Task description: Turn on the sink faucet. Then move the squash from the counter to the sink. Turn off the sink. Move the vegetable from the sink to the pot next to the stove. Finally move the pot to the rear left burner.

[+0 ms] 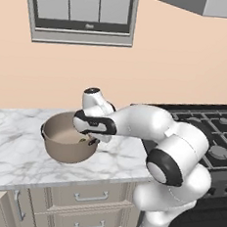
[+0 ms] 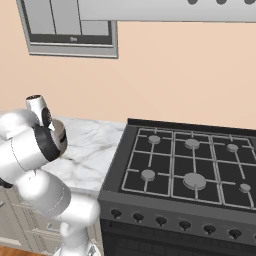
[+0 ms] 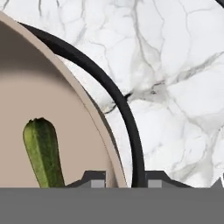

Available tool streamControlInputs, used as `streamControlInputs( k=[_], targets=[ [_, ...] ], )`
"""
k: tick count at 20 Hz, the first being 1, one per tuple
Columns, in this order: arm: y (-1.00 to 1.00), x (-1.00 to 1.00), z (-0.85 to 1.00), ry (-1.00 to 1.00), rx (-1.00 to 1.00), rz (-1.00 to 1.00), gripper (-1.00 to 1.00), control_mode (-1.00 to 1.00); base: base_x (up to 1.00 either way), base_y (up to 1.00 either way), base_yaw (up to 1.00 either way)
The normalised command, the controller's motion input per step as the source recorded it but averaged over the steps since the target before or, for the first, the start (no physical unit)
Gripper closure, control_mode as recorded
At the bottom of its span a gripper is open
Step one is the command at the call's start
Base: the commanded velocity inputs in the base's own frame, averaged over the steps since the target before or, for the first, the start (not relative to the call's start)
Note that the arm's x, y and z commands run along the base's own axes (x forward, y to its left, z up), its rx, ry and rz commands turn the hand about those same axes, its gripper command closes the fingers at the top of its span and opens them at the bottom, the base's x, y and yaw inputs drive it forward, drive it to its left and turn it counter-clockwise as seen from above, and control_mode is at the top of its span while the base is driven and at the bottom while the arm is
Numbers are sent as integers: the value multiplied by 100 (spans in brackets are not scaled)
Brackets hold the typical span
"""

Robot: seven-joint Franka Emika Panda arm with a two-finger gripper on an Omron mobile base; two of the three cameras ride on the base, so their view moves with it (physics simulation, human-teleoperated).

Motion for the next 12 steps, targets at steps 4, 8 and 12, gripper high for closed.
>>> streamControlInputs(
  k=[4, 8, 12],
  targets=[
    [-48, -62, 50, -19, 0, -26, 100, -100, 0, 0, 0],
    [-56, -63, 55, -22, 0, -26, 100, -100, 0, 0, 0],
    [-53, -60, 44, -29, 0, -24, 100, -100, 0, 0, 0]
  ],
)
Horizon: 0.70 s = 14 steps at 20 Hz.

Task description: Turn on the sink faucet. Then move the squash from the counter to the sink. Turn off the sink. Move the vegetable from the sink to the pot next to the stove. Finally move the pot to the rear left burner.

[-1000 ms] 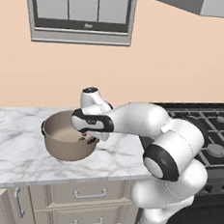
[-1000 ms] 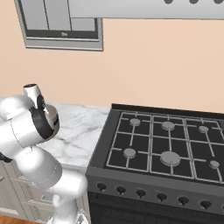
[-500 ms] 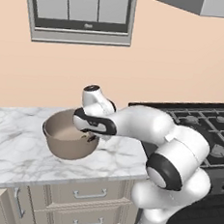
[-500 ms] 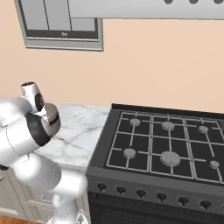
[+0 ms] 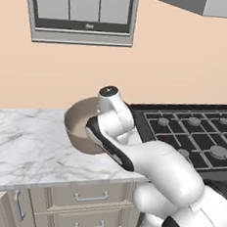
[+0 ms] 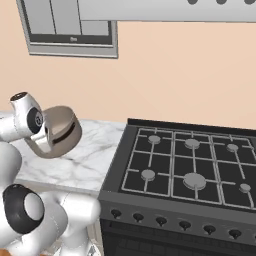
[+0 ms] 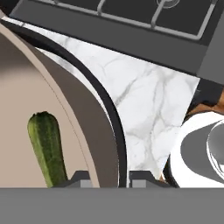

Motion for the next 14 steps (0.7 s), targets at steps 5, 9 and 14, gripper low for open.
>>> streamControlInputs(
  k=[5, 9, 14],
  targets=[
    [-61, -50, 36, -21, 4, -27, 100, -100, 0, 0, 0],
    [-77, -13, 47, -4, 7, -30, 100, -100, 0, 0, 0],
    [-83, 0, 44, 0, 10, -29, 100, -100, 0, 0, 0]
  ],
)
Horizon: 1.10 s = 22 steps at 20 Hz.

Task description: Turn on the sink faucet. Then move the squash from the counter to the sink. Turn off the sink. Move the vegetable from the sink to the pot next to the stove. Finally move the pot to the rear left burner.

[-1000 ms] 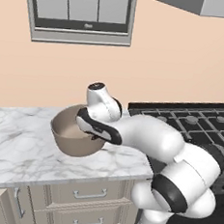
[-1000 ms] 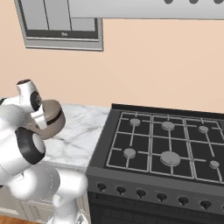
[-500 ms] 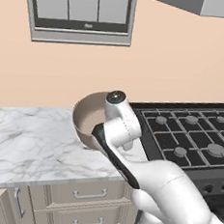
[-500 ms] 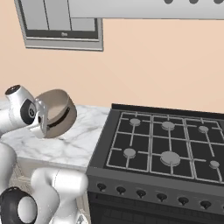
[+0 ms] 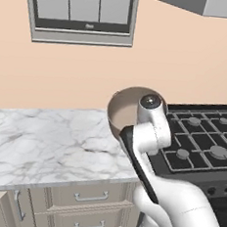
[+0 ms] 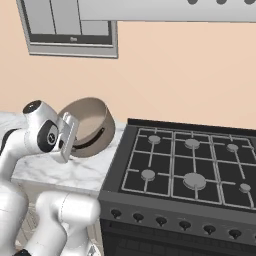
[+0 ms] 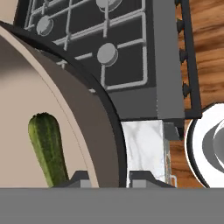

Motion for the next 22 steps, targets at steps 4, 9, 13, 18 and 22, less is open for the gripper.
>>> streamControlInputs(
  k=[4, 9, 13, 18, 22],
  targets=[
    [-75, 6, 27, 0, 11, -26, 100, -100, 0, 0, 0],
    [-79, 17, 21, 1, 10, -21, 100, -100, 0, 0, 0],
    [-84, 39, 9, 1, 9, -11, 100, -100, 0, 0, 0],
    [-61, 64, -3, 0, 11, -1, 100, -100, 0, 0, 0],
    [-52, 63, -1, 0, 10, 0, 100, -100, 0, 0, 0]
  ],
)
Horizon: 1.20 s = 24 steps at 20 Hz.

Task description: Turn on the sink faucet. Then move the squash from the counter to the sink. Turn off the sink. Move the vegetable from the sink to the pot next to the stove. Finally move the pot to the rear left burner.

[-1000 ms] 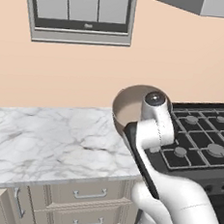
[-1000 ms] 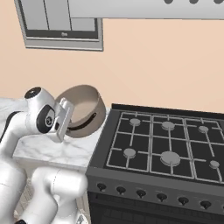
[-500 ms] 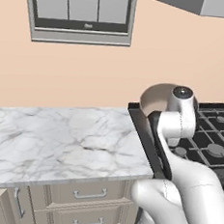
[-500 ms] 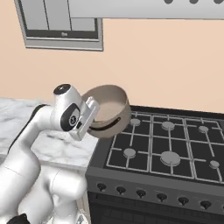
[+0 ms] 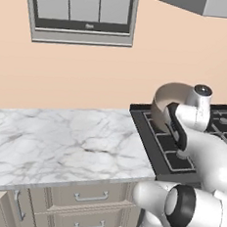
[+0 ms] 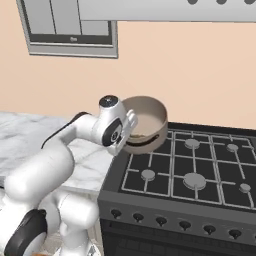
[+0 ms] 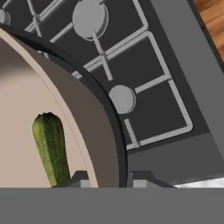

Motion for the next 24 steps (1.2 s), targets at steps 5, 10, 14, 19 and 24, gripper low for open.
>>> streamControlInputs(
  k=[5, 10, 14, 19, 24],
  targets=[
    [-30, 47, -2, 0, 4, 0, 100, -100, 0, 0, 0],
    [-12, 40, -12, 3, 0, 1, 100, -100, 0, 0, 0],
    [-12, 40, -20, 2, 0, 0, 100, -100, 0, 0, 0],
    [-19, 37, -26, 0, 0, 0, 100, -100, 0, 0, 0],
    [-16, 35, -21, 1, 0, 1, 100, -100, 0, 0, 0]
  ],
)
